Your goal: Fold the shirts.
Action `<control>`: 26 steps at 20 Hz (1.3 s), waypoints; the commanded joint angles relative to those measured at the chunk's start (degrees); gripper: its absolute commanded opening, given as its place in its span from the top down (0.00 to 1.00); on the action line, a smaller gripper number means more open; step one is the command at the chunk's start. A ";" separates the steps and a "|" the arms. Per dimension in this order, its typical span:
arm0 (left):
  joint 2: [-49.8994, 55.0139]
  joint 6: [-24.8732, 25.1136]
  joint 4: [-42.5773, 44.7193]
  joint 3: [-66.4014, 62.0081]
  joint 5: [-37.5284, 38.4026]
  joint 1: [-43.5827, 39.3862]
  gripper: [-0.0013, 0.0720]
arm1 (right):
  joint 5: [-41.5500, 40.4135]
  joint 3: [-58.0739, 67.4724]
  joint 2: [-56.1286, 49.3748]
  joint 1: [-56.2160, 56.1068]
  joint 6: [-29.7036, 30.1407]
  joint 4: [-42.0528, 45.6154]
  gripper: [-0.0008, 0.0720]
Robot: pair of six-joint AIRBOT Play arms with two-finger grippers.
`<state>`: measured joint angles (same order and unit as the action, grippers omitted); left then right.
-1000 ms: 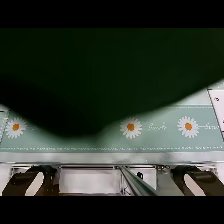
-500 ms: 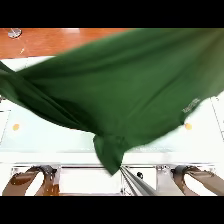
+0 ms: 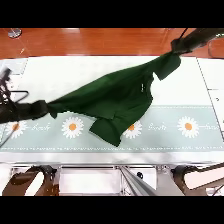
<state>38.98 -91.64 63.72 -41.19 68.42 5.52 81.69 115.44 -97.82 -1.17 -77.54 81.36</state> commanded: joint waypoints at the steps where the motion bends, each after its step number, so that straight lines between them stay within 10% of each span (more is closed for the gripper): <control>1: 0.22 0.07 -0.81 8.72 -2.38 0.04 0.95 | 3.91 0.09 -4.31 0.13 2.86 -3.19 0.42; 11: 0.28 3.80 -0.79 9.77 -5.33 0.04 0.95 | 17.03 -12.15 9.75 12.00 -1.90 -4.26 0.40; 19: 0.28 7.50 -5.40 9.77 -5.49 0.04 0.95 | -13.64 -86.62 49.90 22.43 0.79 -33.94 0.30; 26: 0.28 8.70 -7.23 9.77 -5.55 0.04 0.95 | -25.42 -104.85 53.35 17.84 9.16 -53.16 0.31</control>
<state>39.22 -83.48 57.30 -31.46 62.96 5.52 62.30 16.36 -46.13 19.35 -71.35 35.64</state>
